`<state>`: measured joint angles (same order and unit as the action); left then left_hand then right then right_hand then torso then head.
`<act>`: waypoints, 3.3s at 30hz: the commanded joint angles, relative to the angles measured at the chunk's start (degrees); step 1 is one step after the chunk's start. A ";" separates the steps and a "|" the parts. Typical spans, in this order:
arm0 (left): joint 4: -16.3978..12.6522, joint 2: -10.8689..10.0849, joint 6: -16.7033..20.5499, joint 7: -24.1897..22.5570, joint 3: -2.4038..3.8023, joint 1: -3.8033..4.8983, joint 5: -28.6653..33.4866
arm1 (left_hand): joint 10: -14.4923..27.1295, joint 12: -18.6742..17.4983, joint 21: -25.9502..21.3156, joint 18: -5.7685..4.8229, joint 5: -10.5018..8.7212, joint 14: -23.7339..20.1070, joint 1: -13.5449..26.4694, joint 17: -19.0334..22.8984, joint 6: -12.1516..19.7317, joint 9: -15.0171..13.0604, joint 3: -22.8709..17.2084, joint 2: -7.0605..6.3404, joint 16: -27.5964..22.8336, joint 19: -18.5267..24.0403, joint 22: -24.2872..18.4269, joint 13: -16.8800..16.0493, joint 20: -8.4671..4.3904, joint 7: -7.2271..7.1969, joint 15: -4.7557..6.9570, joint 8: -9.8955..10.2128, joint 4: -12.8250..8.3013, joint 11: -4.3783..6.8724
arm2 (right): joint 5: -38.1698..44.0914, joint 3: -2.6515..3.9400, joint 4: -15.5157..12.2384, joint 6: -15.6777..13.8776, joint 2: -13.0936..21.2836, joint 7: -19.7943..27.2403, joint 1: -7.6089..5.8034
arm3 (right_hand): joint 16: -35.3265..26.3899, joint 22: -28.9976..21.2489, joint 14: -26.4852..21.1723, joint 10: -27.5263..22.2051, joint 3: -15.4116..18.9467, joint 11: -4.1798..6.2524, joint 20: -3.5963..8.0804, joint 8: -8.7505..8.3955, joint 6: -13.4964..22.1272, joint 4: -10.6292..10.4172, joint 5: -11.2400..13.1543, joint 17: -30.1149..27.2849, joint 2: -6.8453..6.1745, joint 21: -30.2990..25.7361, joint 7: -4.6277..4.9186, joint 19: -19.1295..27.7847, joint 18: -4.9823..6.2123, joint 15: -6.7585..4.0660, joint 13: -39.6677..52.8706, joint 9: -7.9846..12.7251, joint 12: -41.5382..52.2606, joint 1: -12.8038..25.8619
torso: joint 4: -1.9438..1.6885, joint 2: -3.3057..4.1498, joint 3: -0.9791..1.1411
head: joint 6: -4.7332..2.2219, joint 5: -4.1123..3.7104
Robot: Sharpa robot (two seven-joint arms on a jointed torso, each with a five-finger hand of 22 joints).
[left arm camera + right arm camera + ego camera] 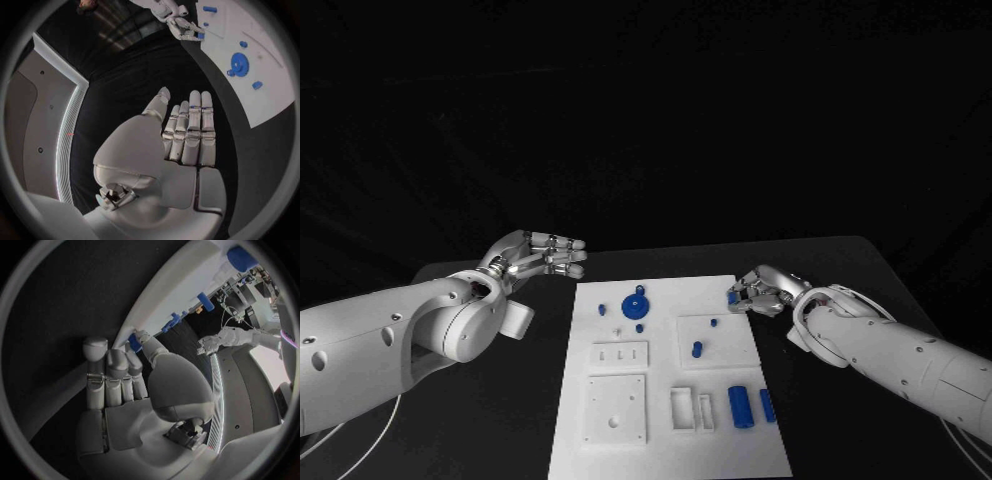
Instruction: Assemble the parts on the task board
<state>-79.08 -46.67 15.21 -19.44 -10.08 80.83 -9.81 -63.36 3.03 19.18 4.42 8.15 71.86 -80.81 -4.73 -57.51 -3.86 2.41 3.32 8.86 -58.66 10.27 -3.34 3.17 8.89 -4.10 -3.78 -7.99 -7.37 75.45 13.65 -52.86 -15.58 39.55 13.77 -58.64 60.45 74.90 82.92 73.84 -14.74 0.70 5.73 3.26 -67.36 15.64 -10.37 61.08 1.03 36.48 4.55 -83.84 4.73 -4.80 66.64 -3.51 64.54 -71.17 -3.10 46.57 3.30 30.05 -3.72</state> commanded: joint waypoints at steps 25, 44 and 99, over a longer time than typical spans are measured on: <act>0.93 2.52 -1.09 15.49 0.13 0.48 -9.76 | -15.84 0.30 8.87 -2.46 -1.21 6.40 4.15 -9.05 -5.53 0.02 2.26 0.09 15.95 -5.21 5.45 -0.20 -4.95 -3.24 4.93 0.10 3.20 5.59 | 1.68 0.06 -7.91 0.06 -0.31 -8.93 -4.19 | 0.29 4.48 0.28 0.67 5.97 0.99 1.00 0.37 -3.80 -0.14 -3.72 0.62 2.39 1.52 -1.55 -2.98 -0.66 -0.77 0.93 -0.49 0.00 0.26 | 0.99 -1.36 -0.48 | -0.49 0.82; 6.00 9.76 -10.32 32.40 0.04 1.98 -16.26 | -20.28 13.39 31.76 -2.46 10.39 1.19 18.92 -27.42 -7.45 -16.27 0.12 -5.13 51.23 -0.53 24.45 -10.27 -8.83 -5.85 9.01 -2.42 15.64 8.70 | 8.60 -0.76 -14.65 6.96 -7.14 -16.42 -5.63 | 0.00 4.44 0.29 0.55 3.59 0.87 0.94 0.35 -3.20 -0.27 -5.63 0.57 1.46 1.38 -1.32 -2.99 -0.51 -0.73 1.15 -0.44 -0.11 1.22 | 1.07 -3.46 -1.26 | 0.39 2.75; 7.63 14.11 -14.15 39.12 -0.24 1.95 -23.89 | -16.55 19.51 31.41 -2.08 9.26 -0.81 19.60 -21.55 -3.21 -35.87 -0.93 -5.67 57.76 0.30 30.42 -13.80 -8.76 -6.53 8.65 -5.68 16.17 8.97 | 10.11 -2.67 -17.63 9.53 -11.88 -18.20 -6.06 | -0.09 4.58 0.30 0.44 2.83 0.88 0.92 0.36 -3.06 -0.80 -6.54 0.58 1.15 2.01 -1.32 -3.04 -0.46 -0.72 1.18 -0.46 -0.14 1.53 | 1.09 -3.38 -1.23 | 0.68 2.13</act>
<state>-71.43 -32.73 1.90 19.47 -10.34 82.73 -33.31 -80.31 22.67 50.91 1.73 17.56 71.43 -61.24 -26.34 -60.37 -39.82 1.39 -2.82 66.29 -58.25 40.64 -17.19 -5.64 2.35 4.49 -9.76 8.48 1.48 85.05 10.99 -70.33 -7.09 27.72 -4.30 -64.69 60.45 74.90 83.20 74.43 -11.75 1.51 6.33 3.48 -68.47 14.91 -16.65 61.63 1.65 38.13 4.43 -84.03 4.74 -5.06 67.79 -3.92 64.52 -69.41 -1.98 43.18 2.08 30.75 -1.57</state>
